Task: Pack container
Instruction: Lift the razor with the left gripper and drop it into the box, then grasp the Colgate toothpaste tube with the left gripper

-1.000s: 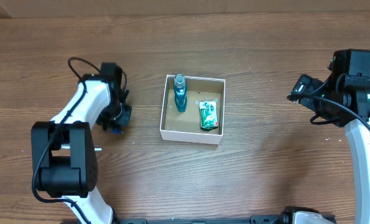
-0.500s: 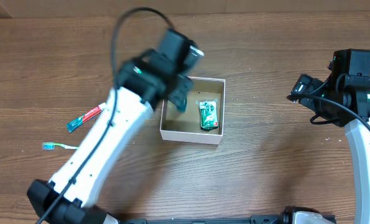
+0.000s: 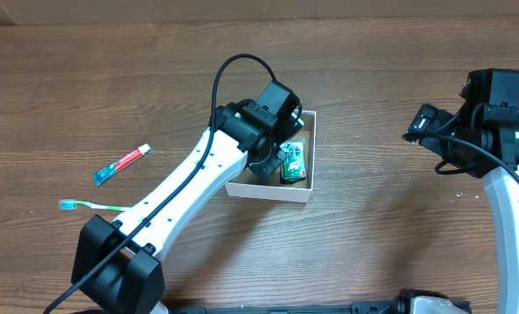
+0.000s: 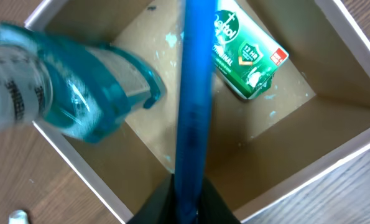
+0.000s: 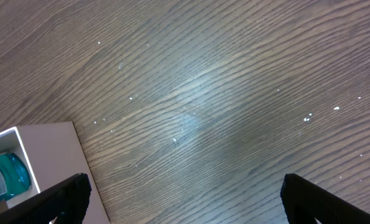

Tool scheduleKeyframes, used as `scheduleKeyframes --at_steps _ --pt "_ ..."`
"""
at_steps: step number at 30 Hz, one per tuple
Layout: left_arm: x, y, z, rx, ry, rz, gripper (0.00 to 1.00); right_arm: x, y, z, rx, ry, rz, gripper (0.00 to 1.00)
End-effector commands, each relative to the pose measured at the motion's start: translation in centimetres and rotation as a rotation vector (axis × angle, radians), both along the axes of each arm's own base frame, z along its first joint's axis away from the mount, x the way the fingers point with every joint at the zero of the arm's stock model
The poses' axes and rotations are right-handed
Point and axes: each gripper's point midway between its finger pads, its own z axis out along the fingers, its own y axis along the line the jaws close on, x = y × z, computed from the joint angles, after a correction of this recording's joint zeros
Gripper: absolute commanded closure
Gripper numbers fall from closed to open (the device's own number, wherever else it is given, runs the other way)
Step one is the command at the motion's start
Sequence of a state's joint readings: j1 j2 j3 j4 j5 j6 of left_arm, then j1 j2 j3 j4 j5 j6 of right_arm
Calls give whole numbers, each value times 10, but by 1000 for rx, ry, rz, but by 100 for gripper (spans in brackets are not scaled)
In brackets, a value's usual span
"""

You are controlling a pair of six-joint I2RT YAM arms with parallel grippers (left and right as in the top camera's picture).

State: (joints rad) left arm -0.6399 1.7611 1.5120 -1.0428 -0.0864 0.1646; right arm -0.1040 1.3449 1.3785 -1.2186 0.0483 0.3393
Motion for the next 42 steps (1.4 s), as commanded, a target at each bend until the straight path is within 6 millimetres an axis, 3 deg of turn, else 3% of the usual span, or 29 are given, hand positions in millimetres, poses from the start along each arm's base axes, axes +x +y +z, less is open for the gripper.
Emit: scheduleKeyframes --at_steps 1,2,4,7,11,13,15,18,20,21,23,24,26,27,29,35,39,42 --pt "5 -4 1 -6 -26 -23 69 0 0 1 1 -8 5 0" --pt "6 -5 1 -11 -32 -23 61 0 0 1 1 -8 5 0" --pt "8 -4 2 -6 -41 -19 56 0 0 1 1 -8 5 0" --pt "10 1 13 0 -59 36 58 0 0 1 0 -8 5 0" --pt "19 23 76 -26 -213 203 59 0 0 1 -3 -8 12 0" --pt "24 58 122 -74 -353 380 54 0 0 1 -6 -8 19 0" --pt "25 94 147 -123 -407 518 39 0 0 1 -6 -8 19 0" --pt "34 174 158 -171 -410 777 31 0 0 1 -6 -8 19 0" --pt "38 216 144 -206 -345 899 21 0 0 1 -6 -8 19 0" --pt "40 244 125 -201 -288 950 17 0 0 1 -6 -8 19 0" --pt "41 277 89 -160 -178 963 12 0 0 1 -6 -8 19 0" --pt "41 283 77 -150 -143 957 11 0 0 1 -6 -8 19 0" --pt "39 297 32 -100 -10 930 7 0 0 1 -6 -9 19 0" --pt "36 300 6 -62 65 906 4 1 0 1 -6 -11 19 0" --pt "32 300 -27 -23 164 863 3 2 0 2 -7 -14 19 0" --pt "30 299 -114 27 364 832 3 1 0 2 -8 -13 22 0" --pt "34 300 -135 32 380 823 5 1 0 1 -8 -11 22 0" --pt "41 302 -138 27 355 813 5 1 0 1 -8 -11 22 0"
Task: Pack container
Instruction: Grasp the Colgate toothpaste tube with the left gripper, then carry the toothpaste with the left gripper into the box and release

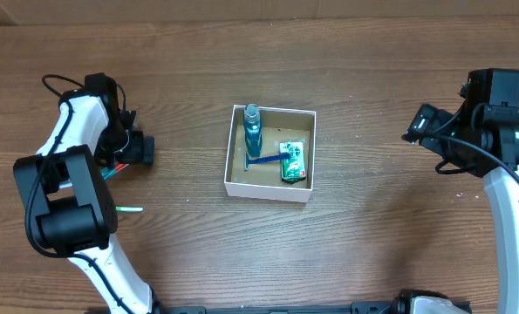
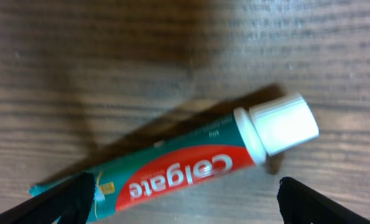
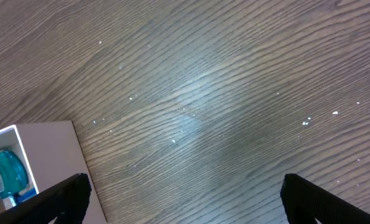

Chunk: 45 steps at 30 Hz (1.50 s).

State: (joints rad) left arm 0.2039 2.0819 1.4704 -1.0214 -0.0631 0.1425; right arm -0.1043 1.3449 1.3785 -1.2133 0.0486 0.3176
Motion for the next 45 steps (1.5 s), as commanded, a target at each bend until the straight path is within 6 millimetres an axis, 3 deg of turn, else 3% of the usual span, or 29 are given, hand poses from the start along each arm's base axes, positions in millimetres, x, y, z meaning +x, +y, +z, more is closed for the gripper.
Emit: scheduleKeyframes --at_steps 1,9,14,16,20,23,26,29,33,36,38,41,43,45 --pt "7 -4 -11 -27 -17 -36 5 0 0 1 2 -7 3 0" --pt "11 -3 -11 -23 -32 -36 14 0 0 1 1 -7 6 0" --pt "5 -5 -11 -32 -10 -35 46 0 0 1 0 -7 6 0" --pt "3 -5 -11 -33 -3 -32 66 0 0 1 0 -7 6 0" --pt "1 -6 -11 -33 8 -10 84 0 0 1 0 -7 6 0" --pt "-2 -6 -10 -35 18 4 87 0 0 1 0 -6 9 0" --pt "1 -8 3 -31 13 32 92 -1 0 1 0 -4 9 0" --pt "17 -19 43 -18 -69 6 95 -1 0 1 0 -4 9 0" --pt "38 -57 119 -5 -273 -93 95 -1 0 1 0 -5 9 0" --pt "41 -118 185 -24 -469 -262 95 -1 0 1 0 -5 9 0" --pt "34 -177 217 -59 -578 -487 95 0 0 1 0 -6 9 0" --pt "14 -256 234 -99 -656 -766 95 0 0 1 0 -6 9 0" --pt "-2 -299 231 -119 -665 -918 95 -1 0 1 0 -5 9 0" --pt "-13 -330 220 -138 -646 -1006 96 0 0 1 0 -6 9 0"
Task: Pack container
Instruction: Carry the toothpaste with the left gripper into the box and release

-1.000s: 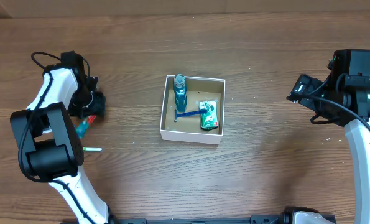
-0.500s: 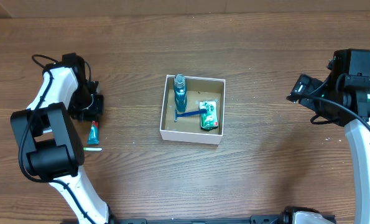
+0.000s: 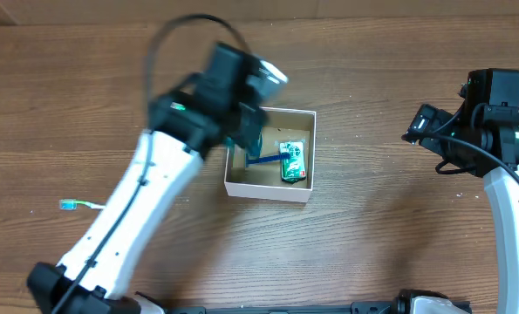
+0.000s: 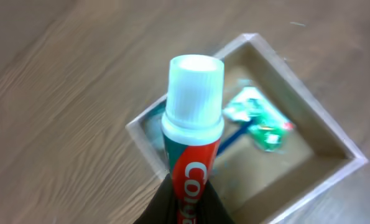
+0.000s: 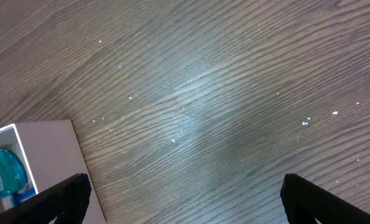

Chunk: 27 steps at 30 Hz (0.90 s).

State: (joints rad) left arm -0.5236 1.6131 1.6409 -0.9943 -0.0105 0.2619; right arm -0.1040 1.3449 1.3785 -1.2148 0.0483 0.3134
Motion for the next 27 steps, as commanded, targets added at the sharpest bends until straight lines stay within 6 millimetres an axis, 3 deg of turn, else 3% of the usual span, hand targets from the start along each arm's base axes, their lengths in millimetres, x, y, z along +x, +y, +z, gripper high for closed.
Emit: scheduleKeyframes --at_steps 1,4,8,12,14,17,20,21,23,27 --pt "-16 -47 -22 57 10 -184 96 0 0 1 1 -8 5 0" --pt "-21 -66 -58 98 88 -226 96 0 0 1 1 -8 5 0" --pt "-18 -68 -115 173 211 -222 96 0 0 1 1 -6 5 0" --pt "-19 -63 -159 244 304 -215 96 -2 0 0 2 -1 5 0" --pt "-19 -62 -169 255 324 -213 89 -2 0 0 2 0 5 0" --pt "-18 -61 -172 259 330 -211 87 -2 0 0 2 0 5 0" --pt "-12 -58 -160 269 297 -178 57 -2 0 0 2 0 5 0" --pt "-8 -55 -147 272 273 -145 52 -2 0 0 2 -1 5 0" --pt "-3 -52 -110 248 230 -74 42 -2 0 0 2 -1 5 0" --pt "-8 -47 -4 127 86 -31 27 -1 0 0 2 -2 5 0"
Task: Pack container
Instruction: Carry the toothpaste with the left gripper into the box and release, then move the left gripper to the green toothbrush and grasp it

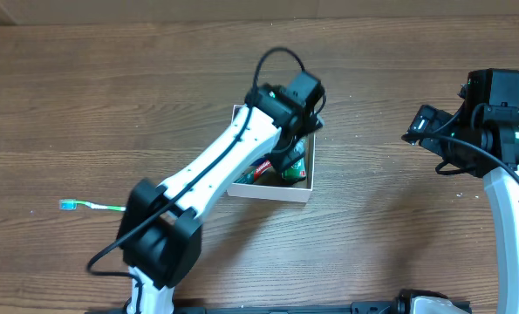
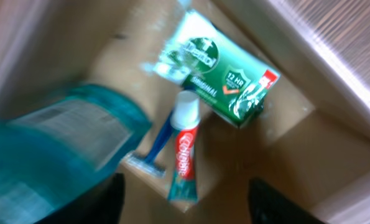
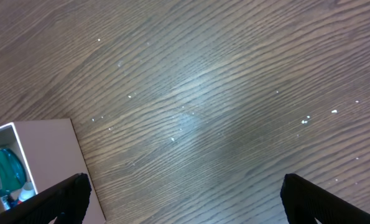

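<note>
A white cardboard box [image 1: 268, 193] sits mid-table. In the left wrist view it holds a teal mouthwash bottle [image 2: 54, 149], a blue razor [image 2: 152, 151], a green soap pack [image 2: 212, 78] and a red-and-green toothpaste tube [image 2: 183, 152]. The tube lies free on the box floor, cap toward the soap. My left gripper [image 1: 287, 150] hovers over the box, open and empty [image 2: 188, 208]. A green toothbrush [image 1: 89, 206] lies far left on the table. My right gripper [image 1: 418, 127] hangs open at the right over bare wood [image 3: 185, 205].
The tabletop is brown wood [image 1: 390, 235]. The left arm [image 1: 207, 187] stretches diagonally from the front left across to the box. In the right wrist view the box corner [image 3: 48, 149] shows at the lower left.
My left gripper was shut on the toothpaste tube above the box's left rim. It is now open over the box, and the tube lies inside beside the razor. The right arm is unchanged.
First my left gripper held the blue razor inside the box. Then the razor lay in the box and the gripper stood open over the toothpaste at the far left. Later it held the tube near the box. Now the tube rests in the box.
</note>
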Tool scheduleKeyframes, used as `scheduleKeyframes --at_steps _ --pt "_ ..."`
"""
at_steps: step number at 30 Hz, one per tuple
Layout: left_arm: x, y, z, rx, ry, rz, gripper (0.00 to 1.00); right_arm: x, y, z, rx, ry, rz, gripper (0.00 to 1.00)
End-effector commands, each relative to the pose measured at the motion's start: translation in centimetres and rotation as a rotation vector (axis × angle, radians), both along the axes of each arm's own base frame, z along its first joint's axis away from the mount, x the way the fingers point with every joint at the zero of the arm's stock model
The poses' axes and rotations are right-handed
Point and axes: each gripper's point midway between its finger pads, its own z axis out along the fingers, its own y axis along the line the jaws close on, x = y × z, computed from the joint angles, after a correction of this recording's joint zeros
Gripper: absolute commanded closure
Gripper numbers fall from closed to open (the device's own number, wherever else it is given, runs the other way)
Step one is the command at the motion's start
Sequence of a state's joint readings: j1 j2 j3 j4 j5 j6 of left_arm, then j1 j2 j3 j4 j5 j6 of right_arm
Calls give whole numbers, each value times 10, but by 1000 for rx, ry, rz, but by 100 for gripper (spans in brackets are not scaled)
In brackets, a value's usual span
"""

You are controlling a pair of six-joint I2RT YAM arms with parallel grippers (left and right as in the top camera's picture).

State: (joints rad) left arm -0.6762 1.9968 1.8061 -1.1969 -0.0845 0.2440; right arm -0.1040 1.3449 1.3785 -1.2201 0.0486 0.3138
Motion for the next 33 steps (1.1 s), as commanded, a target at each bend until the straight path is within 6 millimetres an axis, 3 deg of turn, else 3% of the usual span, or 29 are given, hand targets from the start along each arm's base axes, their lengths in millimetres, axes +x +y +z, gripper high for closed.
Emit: scheduleKeyframes --at_steps 1,2,4,7,9,10,14,17,21,27,31,33 --pt "9 9 138 -197 -279 83 0 0 0 1 1 -7 5 0" --pt "10 25 165 -223 -352 158 0 0 0 1 1 -7 5 0" --pt "13 68 197 -247 -445 363 0 0 0 1 1 -7 5 0" --pt "13 135 205 -267 -438 696 0 0 0 1 1 -10 6 0" --pt "10 187 192 -246 -387 966 0 0 0 1 1 -10 6 0" --pt "3 226 176 -226 -343 1207 0 0 0 1 1 -10 6 0" --pt "-20 302 125 -189 -210 1690 0 0 0 1 1 -9 6 0" --pt "-38 345 77 -140 -125 1906 0 0 0 1 1 -10 6 0" --pt "-60 374 14 -105 -46 2041 0 0 0 1 1 -9 5 0" --pt "-87 391 -67 -100 -17 2129 0 0 0 1 2 -7 6 0" --pt "-87 399 -101 -150 -80 2098 0 0 0 1 2 -7 6 0" --pt "-82 400 -105 -158 -98 2044 0 0 0 1 2 -6 6 0"
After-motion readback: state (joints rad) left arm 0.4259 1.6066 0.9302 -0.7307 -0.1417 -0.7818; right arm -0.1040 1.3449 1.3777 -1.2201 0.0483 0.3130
